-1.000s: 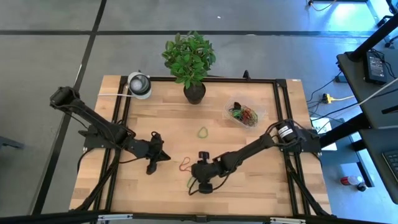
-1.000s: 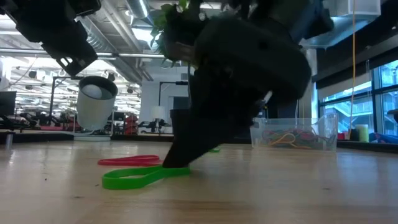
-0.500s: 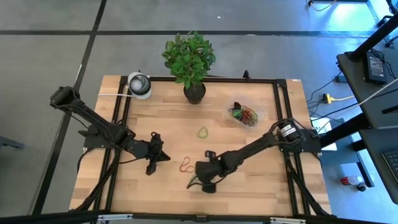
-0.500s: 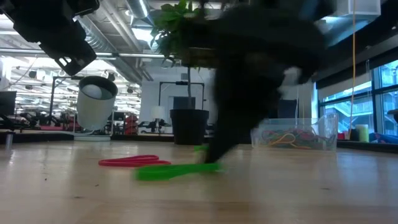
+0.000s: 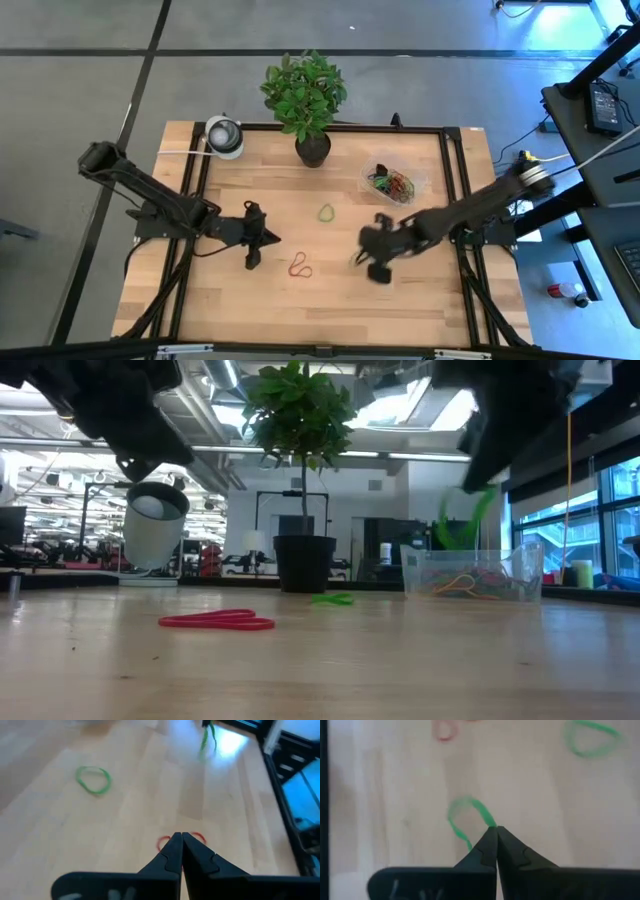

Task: Pick and place rubber bands into bin
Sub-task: Put the bottom green rubber band into the bin

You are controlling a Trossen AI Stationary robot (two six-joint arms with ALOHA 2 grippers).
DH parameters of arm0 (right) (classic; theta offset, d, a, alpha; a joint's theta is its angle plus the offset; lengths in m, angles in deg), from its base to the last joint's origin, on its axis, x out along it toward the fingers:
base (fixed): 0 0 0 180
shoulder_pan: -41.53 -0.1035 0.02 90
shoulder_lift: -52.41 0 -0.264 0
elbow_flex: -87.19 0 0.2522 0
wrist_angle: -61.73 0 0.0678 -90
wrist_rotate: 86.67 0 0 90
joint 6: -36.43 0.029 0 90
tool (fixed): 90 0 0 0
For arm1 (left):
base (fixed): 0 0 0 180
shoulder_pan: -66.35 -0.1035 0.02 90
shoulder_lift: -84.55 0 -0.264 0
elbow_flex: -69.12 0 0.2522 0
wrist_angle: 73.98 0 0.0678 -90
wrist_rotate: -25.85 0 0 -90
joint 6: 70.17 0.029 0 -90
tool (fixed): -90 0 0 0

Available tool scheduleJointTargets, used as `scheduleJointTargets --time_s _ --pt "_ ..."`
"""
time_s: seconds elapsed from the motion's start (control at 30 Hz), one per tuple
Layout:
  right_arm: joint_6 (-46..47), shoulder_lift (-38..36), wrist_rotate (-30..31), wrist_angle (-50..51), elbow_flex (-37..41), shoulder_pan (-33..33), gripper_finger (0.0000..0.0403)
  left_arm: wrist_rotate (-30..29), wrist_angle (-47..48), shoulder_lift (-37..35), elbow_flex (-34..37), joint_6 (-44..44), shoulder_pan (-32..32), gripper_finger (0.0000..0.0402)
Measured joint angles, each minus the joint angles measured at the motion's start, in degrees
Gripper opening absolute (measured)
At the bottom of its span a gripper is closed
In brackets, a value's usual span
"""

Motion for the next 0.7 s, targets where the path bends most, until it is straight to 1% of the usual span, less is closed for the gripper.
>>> scheduleJointTargets --time_s 0.1,0.23,0.33,0.4,0.47,0.53,0.7 --pt "2.3 -9.8 0.5 0.4 6.2 2.1 0.0000 -2.1 -0.2 0.0 0.0 0.0 -2.1 0.0002" --pt "2.8 -23.2 4.2 1.6 12.1 6.1 0.0000 -2.8 -0.7 0.1 0.0 0.0 -4.9 0.0002" --pt "2.4 -32.1 8.4 3.3 14.9 10.2 0.0000 -3.4 -2.5 0.8 -0.2 -0.8 -6.7 0.0002" --pt "2.2 -36.9 9.3 6.8 16.2 14.3 0.0000 -4.7 -1.7 2.1 -1.9 -0.8 -7.3 0.0002" --pt "1.3 -40.0 9.4 11.2 17.0 19.0 0.0000 -5.8 -0.8 4.3 -4.3 0.4 -7.9 0.0002" --pt "-0.6 -41.9 9.4 13.1 17.4 23.8 0.0000 -6.3 0.0 7.2 -7.2 2.1 -8.6 0.0002" --pt "-6.3 -41.8 9.0 14.3 18.9 33.8 0.0000 -6.7 0.2 16.4 -14.9 5.0 -10.8 0.0002"
